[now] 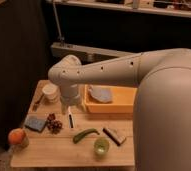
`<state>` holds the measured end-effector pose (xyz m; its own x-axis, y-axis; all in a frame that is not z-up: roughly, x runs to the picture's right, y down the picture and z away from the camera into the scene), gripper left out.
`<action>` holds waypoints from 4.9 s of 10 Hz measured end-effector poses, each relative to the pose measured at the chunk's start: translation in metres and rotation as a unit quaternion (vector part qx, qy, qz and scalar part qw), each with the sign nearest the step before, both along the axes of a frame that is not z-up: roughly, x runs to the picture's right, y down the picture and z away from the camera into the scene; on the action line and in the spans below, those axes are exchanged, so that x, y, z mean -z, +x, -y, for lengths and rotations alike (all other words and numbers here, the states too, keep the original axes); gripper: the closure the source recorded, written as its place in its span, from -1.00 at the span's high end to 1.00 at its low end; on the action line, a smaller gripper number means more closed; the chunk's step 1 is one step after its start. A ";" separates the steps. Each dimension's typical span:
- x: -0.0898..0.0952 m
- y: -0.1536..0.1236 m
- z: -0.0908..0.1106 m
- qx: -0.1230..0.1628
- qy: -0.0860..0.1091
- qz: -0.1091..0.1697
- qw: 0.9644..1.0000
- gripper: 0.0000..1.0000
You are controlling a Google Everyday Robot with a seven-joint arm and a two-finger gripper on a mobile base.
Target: Place grapes in plastic cup
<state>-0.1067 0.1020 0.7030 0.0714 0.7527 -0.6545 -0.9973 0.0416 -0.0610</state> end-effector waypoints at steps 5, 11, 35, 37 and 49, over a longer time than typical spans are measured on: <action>0.008 -0.041 0.018 0.078 0.025 0.104 0.991 0.30; 0.024 -0.123 0.038 0.172 0.063 0.249 0.951 0.30; -0.116 -0.157 -0.043 0.184 -0.004 0.298 0.937 0.30; -0.121 -0.157 -0.051 0.185 -0.014 0.299 0.936 0.30; -0.115 -0.147 -0.055 0.182 -0.050 0.291 0.938 -1.00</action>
